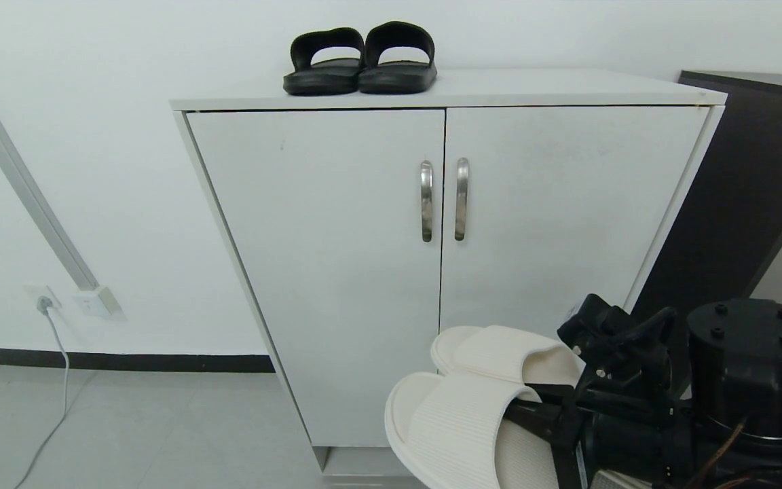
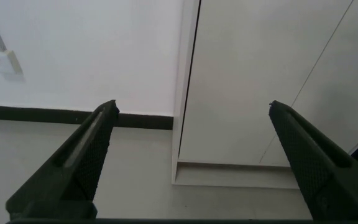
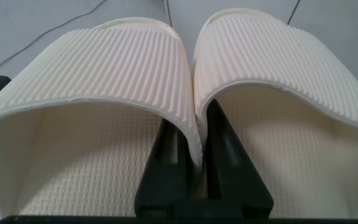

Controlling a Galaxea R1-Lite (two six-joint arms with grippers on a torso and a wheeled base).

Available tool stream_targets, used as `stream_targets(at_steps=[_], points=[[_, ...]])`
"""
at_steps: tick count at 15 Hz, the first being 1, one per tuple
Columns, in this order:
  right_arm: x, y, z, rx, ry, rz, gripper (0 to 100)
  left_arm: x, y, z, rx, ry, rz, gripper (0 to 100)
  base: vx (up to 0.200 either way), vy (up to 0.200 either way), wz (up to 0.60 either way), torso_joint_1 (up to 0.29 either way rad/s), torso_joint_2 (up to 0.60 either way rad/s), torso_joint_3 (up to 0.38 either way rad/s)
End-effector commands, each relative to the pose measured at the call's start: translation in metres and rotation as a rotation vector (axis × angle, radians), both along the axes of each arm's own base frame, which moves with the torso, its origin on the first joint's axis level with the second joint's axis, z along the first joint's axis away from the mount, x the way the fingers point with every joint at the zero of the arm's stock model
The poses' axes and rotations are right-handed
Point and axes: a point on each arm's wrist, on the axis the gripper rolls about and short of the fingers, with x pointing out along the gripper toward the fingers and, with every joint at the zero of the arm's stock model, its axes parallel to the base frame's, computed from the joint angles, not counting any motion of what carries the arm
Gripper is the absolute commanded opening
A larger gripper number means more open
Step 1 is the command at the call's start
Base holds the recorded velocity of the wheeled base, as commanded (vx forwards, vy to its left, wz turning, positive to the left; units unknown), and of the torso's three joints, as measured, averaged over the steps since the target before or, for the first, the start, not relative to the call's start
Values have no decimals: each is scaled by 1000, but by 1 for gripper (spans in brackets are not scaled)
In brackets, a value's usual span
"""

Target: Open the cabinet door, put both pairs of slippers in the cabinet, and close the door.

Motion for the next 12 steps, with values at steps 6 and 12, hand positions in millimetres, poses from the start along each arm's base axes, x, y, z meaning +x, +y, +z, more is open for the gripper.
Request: stream_targets(at_steps=[6, 12], points=[[-2, 0, -2, 3, -14, 10, 0, 0, 0, 2, 12, -7, 5, 100, 0, 0, 0, 0, 0, 0], [-2, 1, -2, 2, -13, 11, 0, 17, -2, 83, -45, 23, -93, 100, 0, 0, 0, 0, 0, 0]])
